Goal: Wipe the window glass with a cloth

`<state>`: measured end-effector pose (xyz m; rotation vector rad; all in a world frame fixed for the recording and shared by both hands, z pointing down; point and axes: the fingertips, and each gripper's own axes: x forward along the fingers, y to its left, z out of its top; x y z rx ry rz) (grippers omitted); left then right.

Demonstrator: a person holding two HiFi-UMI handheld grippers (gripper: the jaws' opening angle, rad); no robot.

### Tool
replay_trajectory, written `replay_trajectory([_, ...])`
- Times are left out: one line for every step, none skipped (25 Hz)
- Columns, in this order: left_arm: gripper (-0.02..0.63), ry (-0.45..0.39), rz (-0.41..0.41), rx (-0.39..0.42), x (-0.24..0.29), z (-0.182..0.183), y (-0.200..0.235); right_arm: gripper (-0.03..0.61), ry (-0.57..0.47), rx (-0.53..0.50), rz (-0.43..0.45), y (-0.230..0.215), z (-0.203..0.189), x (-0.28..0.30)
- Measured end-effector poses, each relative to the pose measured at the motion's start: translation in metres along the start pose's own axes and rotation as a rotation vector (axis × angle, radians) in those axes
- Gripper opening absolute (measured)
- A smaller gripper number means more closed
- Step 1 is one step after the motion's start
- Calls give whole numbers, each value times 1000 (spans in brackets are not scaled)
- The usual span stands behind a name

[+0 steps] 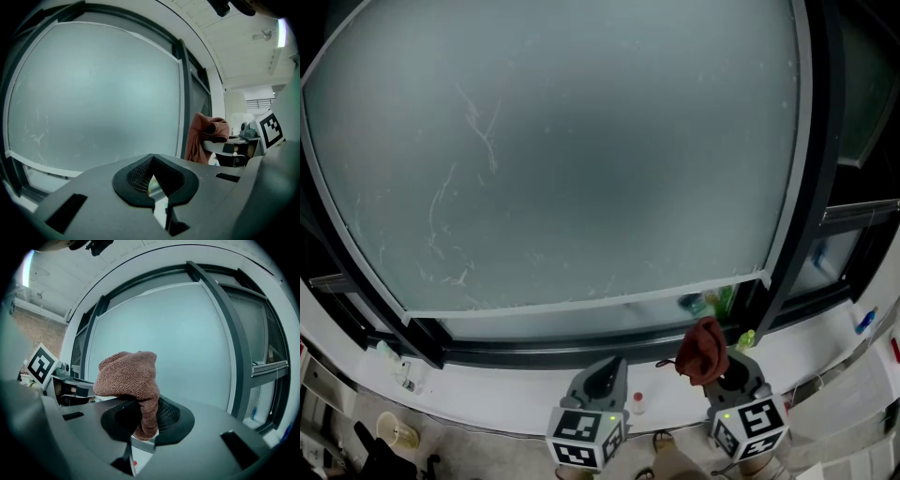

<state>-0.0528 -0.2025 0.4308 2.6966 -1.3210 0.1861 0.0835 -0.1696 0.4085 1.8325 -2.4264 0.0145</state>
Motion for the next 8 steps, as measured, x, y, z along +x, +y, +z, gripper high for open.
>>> replay_trajectory([3, 2, -2, -4, 0, 0, 0, 48, 0, -2, 2, 0, 0, 1])
replay_trajectory([3, -2, -2, -4, 0, 1, 0, 48, 1, -3, 3, 1, 1, 1])
replay_trajectory([3, -7, -2, -3, 1, 2, 1, 48, 1, -4, 4, 1, 1, 2])
replay_trajectory([3, -11, -2, -2, 1, 2, 1, 48, 1, -4, 5, 1, 1, 2])
replay_trajectory([3, -14, -4, -2, 2, 3, 1, 48, 1, -3, 5, 2, 1, 2])
replay_trajectory([3, -15, -5, -2, 2, 3, 1, 48, 1, -3, 6, 2, 1, 3])
replay_trajectory([3, -16, -6, -2, 2, 3, 1, 48, 1, -3, 6, 2, 1, 3])
replay_trajectory([3, -17, -7, -1, 2, 3, 1, 48, 1, -3, 7, 2, 1, 3])
